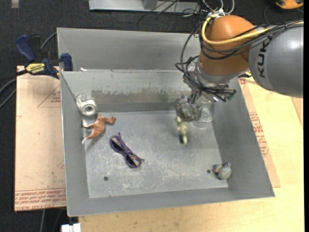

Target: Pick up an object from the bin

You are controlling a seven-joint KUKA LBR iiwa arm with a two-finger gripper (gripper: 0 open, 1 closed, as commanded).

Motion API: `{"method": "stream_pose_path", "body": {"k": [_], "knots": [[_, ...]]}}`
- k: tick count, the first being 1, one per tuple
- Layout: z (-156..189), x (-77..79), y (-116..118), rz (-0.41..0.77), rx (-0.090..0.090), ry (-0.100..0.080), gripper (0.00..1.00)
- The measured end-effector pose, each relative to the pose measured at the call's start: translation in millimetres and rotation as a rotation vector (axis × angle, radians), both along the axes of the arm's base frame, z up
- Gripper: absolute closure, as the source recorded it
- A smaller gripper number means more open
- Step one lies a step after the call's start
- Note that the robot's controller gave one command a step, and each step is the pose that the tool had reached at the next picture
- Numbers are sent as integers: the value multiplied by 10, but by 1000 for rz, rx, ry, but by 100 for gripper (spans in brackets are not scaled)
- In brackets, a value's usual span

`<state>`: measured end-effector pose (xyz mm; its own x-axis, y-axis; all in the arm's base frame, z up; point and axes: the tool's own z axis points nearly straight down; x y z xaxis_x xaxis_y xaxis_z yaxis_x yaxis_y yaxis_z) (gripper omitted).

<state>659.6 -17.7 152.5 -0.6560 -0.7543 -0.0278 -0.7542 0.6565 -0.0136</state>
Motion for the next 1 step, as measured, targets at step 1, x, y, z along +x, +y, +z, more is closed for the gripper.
{"method": "stream_pose_path", "body": {"k": [1], "knots": [[131, 4, -2, 4, 0, 1, 100]]}}
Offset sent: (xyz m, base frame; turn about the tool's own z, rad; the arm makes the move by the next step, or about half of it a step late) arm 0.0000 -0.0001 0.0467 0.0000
